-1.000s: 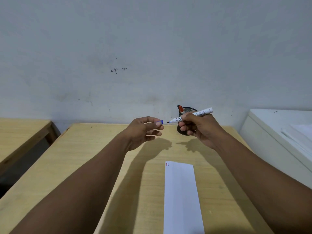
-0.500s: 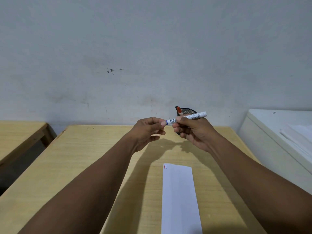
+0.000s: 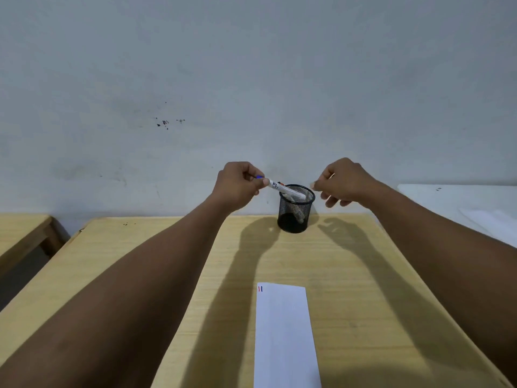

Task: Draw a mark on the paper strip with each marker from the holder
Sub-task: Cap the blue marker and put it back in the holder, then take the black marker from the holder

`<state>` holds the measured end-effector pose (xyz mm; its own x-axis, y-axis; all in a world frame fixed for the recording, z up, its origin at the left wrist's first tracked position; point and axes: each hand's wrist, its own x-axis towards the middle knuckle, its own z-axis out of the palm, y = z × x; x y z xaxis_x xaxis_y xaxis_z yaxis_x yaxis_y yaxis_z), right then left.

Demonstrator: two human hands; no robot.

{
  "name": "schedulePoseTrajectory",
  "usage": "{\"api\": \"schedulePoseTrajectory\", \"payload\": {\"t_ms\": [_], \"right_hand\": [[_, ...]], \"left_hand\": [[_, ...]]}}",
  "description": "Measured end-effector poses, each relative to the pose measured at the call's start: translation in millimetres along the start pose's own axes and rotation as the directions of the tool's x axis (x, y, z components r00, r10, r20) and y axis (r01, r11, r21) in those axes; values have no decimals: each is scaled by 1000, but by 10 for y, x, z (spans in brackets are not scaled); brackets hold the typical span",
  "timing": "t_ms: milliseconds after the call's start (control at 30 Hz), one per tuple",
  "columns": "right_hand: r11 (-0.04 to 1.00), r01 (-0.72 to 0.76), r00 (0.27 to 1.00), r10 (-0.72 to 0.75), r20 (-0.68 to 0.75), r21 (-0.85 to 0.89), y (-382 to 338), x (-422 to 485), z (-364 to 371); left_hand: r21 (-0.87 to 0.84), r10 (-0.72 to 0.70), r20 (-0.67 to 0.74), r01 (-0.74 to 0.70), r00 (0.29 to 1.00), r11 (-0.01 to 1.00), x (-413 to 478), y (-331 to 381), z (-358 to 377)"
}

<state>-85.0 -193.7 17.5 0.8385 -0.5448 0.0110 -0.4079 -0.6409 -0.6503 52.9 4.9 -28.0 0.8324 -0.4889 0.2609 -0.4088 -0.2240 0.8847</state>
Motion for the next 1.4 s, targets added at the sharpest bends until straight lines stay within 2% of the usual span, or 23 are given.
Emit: {"api": "schedulePoseTrajectory", "payload": {"t_ms": [100, 300, 400, 533, 700, 867, 1000, 1167, 1233, 1300, 1400], "right_hand": [[999, 8, 1000, -8, 9, -43, 9, 87, -28], [996, 5, 999, -1, 46, -91, 78, 250, 81], [996, -3, 999, 8, 52, -94, 124, 319, 151], [998, -7, 999, 11, 50, -68, 172, 377, 242], [999, 11, 999, -9, 50, -44, 214, 389, 323], [999, 26, 999, -26, 28, -28, 194, 379, 311], [997, 29, 1000, -29, 0, 65, 78, 309, 276], [950, -6, 999, -11, 51, 312, -151, 119, 354], [896, -32, 997, -2, 76, 443, -265, 34, 445], [821, -91, 994, 42, 100, 564, -378, -67, 549], [692, -179, 981, 78, 175, 699, -517, -225, 724]], "left_hand": [[136, 67, 17, -69, 998, 988, 99, 72, 174], [363, 156, 191, -217, 969, 906, 218, 75, 438], [413, 138, 146, -187, 980, 891, 288, 27, 474], [498, 115, 233, -220, 966, 839, 379, -121, 463], [522, 173, 162, -233, 971, 821, 426, -139, 511], [481, 186, 79, -201, 979, 853, 462, -79, 461], [399, 220, -47, -184, 974, 898, 413, 39, 262], [131, 101, -182, -78, 978, 988, 255, 160, -168], [-89, -7, -162, -7, 987, 996, 168, 167, -351], [-290, -103, -123, 64, 987, 955, 56, 137, -498], [-435, -198, -64, 151, 978, 888, -168, 16, -627]]}}
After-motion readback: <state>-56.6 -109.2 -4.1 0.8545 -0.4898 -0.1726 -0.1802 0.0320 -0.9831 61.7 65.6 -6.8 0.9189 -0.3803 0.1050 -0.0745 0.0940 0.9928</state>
